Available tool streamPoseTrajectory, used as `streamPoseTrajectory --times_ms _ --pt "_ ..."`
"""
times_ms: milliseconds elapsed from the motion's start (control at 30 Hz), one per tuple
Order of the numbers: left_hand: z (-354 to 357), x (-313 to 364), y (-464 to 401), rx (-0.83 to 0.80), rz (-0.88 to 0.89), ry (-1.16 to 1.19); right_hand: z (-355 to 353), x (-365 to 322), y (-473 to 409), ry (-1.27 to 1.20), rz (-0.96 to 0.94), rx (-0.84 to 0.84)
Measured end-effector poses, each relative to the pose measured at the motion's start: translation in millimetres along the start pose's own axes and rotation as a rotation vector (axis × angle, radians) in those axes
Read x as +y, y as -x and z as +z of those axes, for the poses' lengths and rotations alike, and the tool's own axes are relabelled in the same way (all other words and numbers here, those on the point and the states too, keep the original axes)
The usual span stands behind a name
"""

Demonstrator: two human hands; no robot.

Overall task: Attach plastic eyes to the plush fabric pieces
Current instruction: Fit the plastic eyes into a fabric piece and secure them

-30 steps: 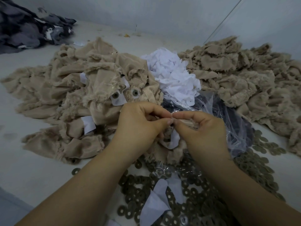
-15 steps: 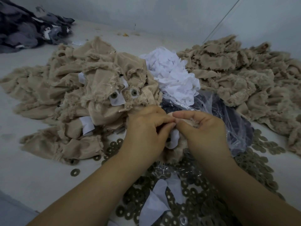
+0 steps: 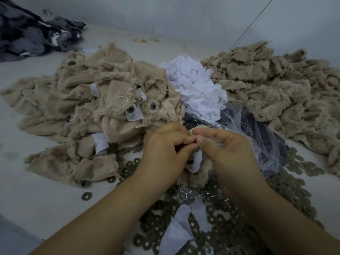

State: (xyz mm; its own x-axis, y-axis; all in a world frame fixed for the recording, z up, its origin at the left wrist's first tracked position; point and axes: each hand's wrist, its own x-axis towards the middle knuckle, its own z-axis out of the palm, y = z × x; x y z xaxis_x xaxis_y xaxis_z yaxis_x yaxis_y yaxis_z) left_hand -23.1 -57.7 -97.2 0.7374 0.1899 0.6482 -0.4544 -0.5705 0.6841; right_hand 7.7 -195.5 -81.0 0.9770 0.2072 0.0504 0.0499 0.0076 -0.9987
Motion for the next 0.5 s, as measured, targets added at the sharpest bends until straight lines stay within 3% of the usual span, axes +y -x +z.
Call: streamPoseTrajectory --times_ms 367,500 --pt "2.0 -3.7 0.2 -0.026 0.061 0.022 3.5 -6.9 5.2 0.152 -0.138 -0.026" --pt "0.5 -8.1 1.0 -0.033 0.167 -0.061 6.1 -8.7 7.5 0.22 -0.216 -0.03"
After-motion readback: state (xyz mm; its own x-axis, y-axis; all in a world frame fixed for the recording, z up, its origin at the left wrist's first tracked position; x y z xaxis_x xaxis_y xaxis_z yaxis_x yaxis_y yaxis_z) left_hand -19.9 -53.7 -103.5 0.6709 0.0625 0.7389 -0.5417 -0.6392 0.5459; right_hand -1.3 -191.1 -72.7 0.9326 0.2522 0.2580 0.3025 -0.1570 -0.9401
